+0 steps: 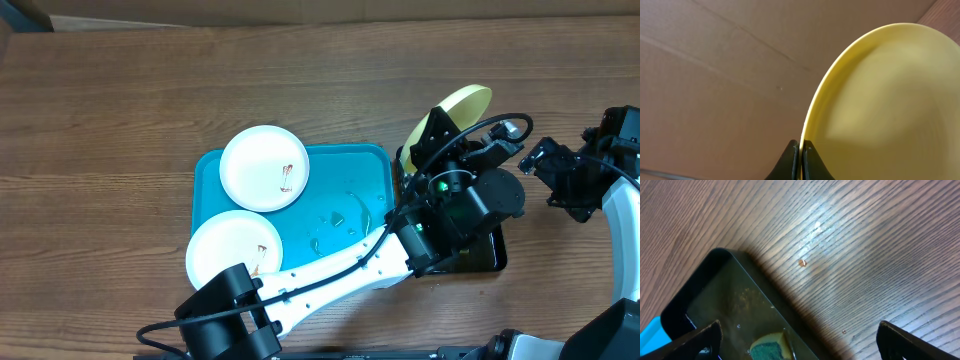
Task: Clean dirty plates on tray and stack at the side
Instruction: 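Carry the yellow plate left and set it on the table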
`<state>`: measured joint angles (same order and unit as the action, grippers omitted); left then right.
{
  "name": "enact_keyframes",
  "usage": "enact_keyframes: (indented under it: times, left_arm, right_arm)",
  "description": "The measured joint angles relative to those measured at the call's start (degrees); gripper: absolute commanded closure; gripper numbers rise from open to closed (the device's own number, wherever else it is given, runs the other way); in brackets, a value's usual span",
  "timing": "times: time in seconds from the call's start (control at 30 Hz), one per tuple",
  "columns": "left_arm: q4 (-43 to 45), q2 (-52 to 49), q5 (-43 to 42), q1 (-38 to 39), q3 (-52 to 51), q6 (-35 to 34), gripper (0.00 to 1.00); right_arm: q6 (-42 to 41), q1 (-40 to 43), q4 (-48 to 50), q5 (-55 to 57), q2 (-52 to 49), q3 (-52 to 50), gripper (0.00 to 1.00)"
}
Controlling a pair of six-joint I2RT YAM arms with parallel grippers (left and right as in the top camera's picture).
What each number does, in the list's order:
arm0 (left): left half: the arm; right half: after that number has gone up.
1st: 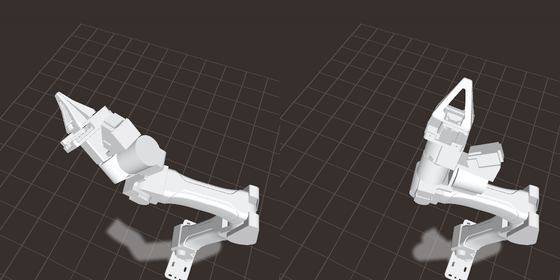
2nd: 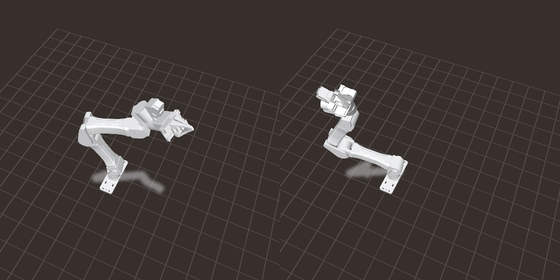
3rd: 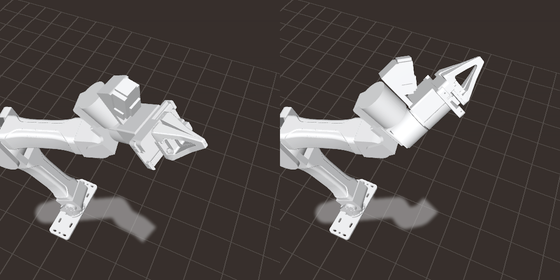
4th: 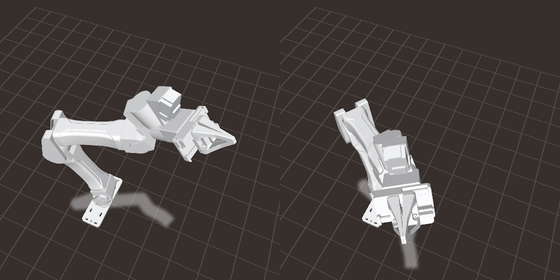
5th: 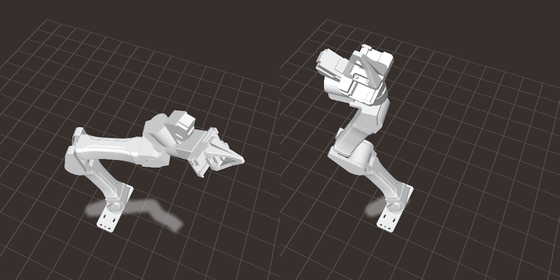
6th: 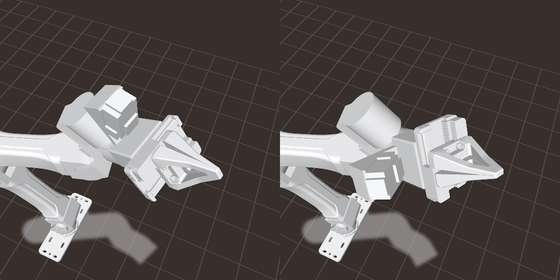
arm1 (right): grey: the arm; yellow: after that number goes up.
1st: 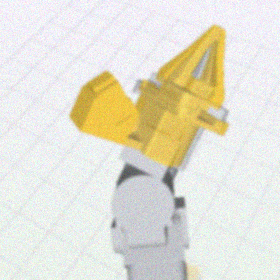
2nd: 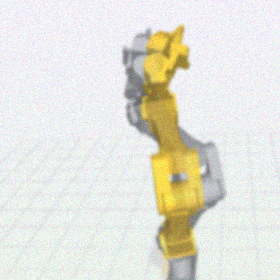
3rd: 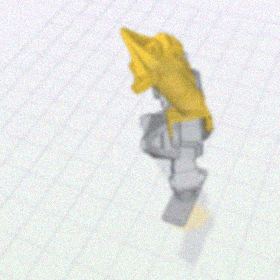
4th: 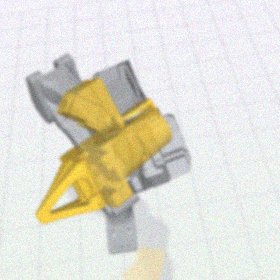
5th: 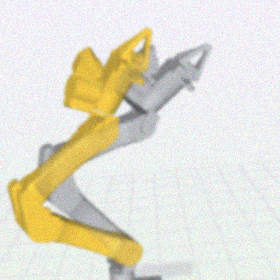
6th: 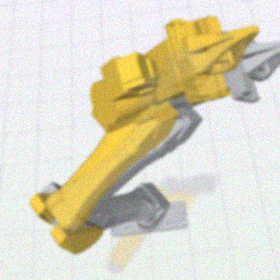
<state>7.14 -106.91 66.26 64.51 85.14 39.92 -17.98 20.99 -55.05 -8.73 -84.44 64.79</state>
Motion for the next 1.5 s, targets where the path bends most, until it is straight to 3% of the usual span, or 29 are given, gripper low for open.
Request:
enact_keyframes:
  times: [0.23,0.43,0.6,0.7,0.93,1.07,1.27,1.5]
  left_arm:
    - [-0.59,0.0,0.0,-0.28,0.0,-5.66,0.96]
    - [-13.38,0.0,-3.54,-2.21,0.39,-16.94,0.96]
    - [-27.41,0.13,-16.72,-7.1,0.68,-31.26,0.96]
    - [-31.74,0.85,-31.06,-12.48,1.18,-38.73,0.96]
    - [-36.41,4.24,-71.01,-34.25,5.14,-53.48,0.96]
    - [-44.15,5.18,-85.79,-49.88,6.23,-59.28,0.96]
    - [-57.48,5.18,-89.05,-68.24,6.19,-62.29,0.96]
    - [-61.05,5.18,-86.73,-88.17,5.07,-62.55,0.96]
  right_arm:
    - [0.0,0.0,0.0,-0.02,0.0,0.0,0.0]
    - [0.0,0.02,0.02,-0.02,0.0,0.0,0.0]
    - [0.0,0.0,0.0,0.02,0.0,0.0,0.0]
    - [-0.02,0.0,0.0,0.0,0.0,0.0,0.0]
    - [0.0,0.02,-0.02,0.0,0.0,0.0,0.0]
    - [-0.02,0.02,0.02,0.0,0.0,0.0,0.0]
    - [0.0,0.0,0.02,0.02,0.0,0.0,0.0]
    - [-0.02,0.0,0.0,0.0,0.0,0.0,0.0]
